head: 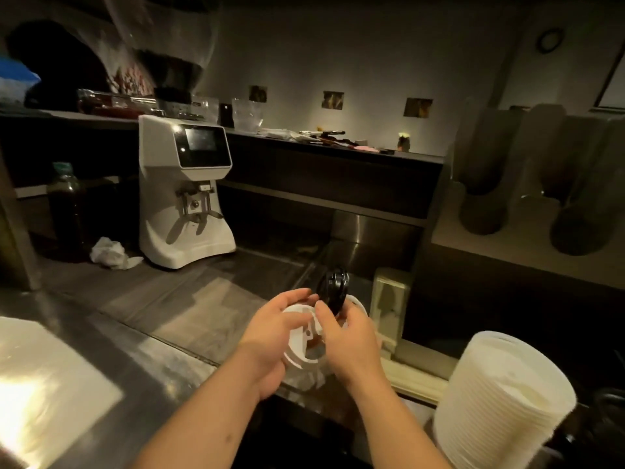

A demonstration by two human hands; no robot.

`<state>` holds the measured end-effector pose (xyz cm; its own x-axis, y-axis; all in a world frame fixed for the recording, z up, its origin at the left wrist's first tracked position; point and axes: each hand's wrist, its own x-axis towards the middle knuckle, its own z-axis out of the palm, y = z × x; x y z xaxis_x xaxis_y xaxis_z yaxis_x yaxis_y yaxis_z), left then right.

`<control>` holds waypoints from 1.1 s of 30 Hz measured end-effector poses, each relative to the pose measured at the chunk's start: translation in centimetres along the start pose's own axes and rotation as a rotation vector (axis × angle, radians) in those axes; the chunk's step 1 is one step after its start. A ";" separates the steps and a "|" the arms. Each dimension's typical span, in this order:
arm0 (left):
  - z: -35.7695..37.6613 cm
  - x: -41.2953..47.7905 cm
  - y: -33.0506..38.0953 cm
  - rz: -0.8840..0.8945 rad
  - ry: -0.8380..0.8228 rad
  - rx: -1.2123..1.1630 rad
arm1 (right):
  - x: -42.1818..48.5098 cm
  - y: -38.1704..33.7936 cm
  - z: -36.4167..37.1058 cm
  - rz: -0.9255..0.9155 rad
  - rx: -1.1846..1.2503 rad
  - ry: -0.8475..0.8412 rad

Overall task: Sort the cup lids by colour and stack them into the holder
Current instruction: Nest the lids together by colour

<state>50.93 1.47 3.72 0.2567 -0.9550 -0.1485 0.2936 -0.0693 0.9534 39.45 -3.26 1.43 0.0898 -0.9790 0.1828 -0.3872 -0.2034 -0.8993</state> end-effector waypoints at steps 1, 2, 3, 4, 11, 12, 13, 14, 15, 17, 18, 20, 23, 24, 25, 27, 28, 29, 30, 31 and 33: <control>0.1 -0.7 -0.1 0.014 -0.033 -0.029 | -0.6 -0.1 -0.5 0.016 0.105 0.031; 0.3 -1.3 -0.2 0.031 -0.055 -0.074 | -1.0 -0.2 -1.2 0.044 0.206 0.045; 0.3 -1.8 -0.2 0.048 -0.067 -0.136 | -1.3 -0.3 -1.8 0.058 0.316 0.044; 0.3 -2.3 -0.2 0.064 -0.072 -0.209 | -1.8 -0.7 -2.8 0.075 0.403 0.021; 0.8 -5.8 0.8 0.170 0.011 -0.436 | -5.2 -2.1 -7.0 0.163 0.856 -0.047; 1.3 -6.3 1.1 0.178 0.033 -0.366 | -5.7 -2.3 -7.4 0.176 0.905 -0.035; 2.0 -6.9 1.4 0.177 0.042 -0.282 | -5.9 -2.5 -7.9 0.172 0.956 -0.046; 2.9 -7.5 1.9 0.173 0.026 -0.193 | -6.3 -3.1 -8.6 0.180 1.015 -0.062; 3.8 -8.2 2.4 0.168 -0.008 -0.117 | -6.4 -3.3 -9.4 0.169 1.067 -0.103; 5.8 -9.7 3.9 0.171 -0.102 0.024 | -7.0 -4.4 -11.3 0.138 1.141 -0.172; 6.7 -10.4 4.7 0.179 -0.145 0.096 | -7.4 -5.2 -12.3 0.114 1.165 -0.202; 8.5 -11.0 6.2 0.197 -0.210 0.212 | -7.5 -6.1 -14.4 0.050 1.159 -0.251; 11.7 -11.6 7.9 0.251 -0.203 0.304 | -7.6 -6.8 -17.4 -0.041 1.126 -0.230; 12.8 -11.8 8.3 0.267 -0.198 0.307 | -7.8 -7.1 -18.6 -0.051 1.147 -0.207; 14.2 -12.1 8.6 0.276 -0.197 0.306 | -7.8 -7.0 -19.8 -0.062 1.162 -0.191; 17.0 -12.4 8.8 0.292 -0.218 0.315 | -8.3 -6.9 -22.3 -0.057 1.209 -0.175; 18.5 -12.6 8.9 0.302 -0.244 0.324 | -8.6 -6.7 -23.6 -0.051 1.237 -0.164; 20.0 -12.9 8.9 0.306 -0.271 0.327 | -8.9 -6.3 -25.1 -0.054 1.263 -0.152; 21.5 -12.9 8.9 0.303 -0.289 0.321 | -9.2 -6.0 -26.6 -0.053 1.287 -0.133; 23.1 -13.0 8.8 0.297 -0.296 0.310 | -9.4 -5.5 -28.2 -0.056 1.307 -0.120; 26.2 -12.7 8.3 0.287 -0.277 0.296 | -10.0 -4.6 -31.4 -0.066 1.313 -0.084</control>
<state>25.98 5.44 20.44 0.0231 -0.9856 0.1675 -0.0375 0.1666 0.9853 11.55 7.15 16.22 0.1492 -0.9543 0.2588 0.7894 -0.0427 -0.6124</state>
